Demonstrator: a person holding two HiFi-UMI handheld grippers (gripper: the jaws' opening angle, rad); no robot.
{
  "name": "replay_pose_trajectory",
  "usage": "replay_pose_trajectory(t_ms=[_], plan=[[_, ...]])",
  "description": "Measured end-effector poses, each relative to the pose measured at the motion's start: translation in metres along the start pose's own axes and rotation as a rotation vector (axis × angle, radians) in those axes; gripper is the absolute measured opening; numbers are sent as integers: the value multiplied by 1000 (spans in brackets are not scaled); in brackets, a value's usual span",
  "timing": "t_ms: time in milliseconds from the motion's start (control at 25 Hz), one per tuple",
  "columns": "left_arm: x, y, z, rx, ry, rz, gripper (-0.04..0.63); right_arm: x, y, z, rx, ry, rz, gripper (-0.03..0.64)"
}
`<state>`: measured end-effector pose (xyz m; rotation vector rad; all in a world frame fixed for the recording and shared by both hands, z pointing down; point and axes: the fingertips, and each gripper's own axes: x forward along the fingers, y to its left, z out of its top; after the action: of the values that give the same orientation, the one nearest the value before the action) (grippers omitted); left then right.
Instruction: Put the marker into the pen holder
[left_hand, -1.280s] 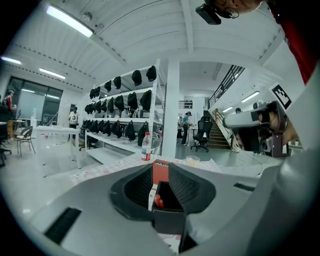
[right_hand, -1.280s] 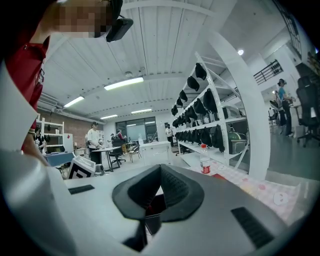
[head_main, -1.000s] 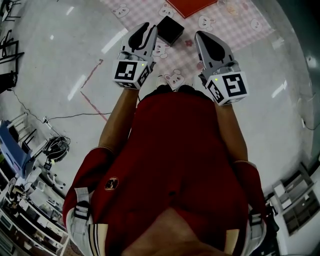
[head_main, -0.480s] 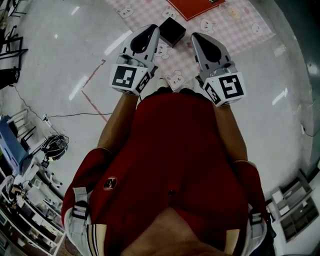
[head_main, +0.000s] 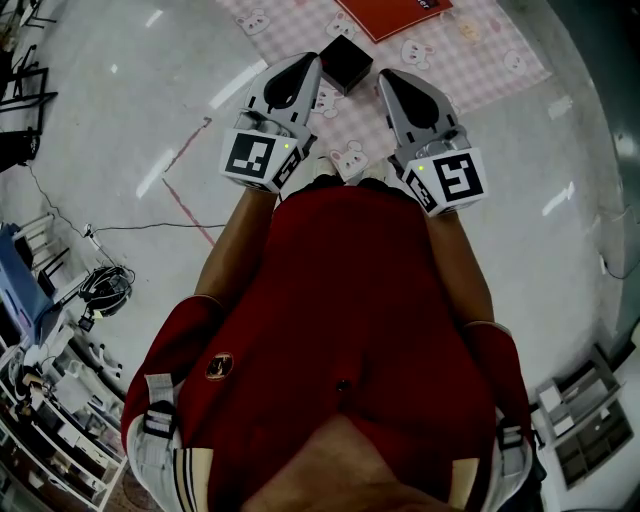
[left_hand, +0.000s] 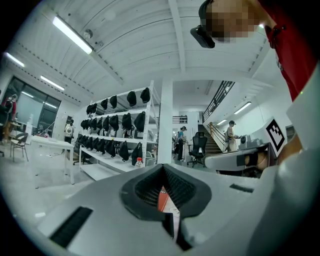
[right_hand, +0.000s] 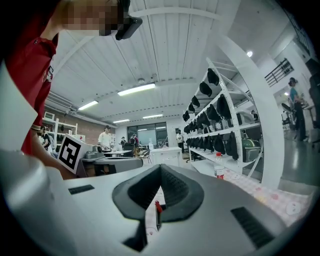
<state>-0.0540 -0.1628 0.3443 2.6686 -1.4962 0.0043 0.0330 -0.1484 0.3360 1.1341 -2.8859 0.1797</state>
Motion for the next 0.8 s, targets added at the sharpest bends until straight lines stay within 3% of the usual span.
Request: replay_pose_trajectory(t_ms=[800], plan=[[2,12,-9,-10,8,18,6,0,-10,-3,-14,1,-27,-2]])
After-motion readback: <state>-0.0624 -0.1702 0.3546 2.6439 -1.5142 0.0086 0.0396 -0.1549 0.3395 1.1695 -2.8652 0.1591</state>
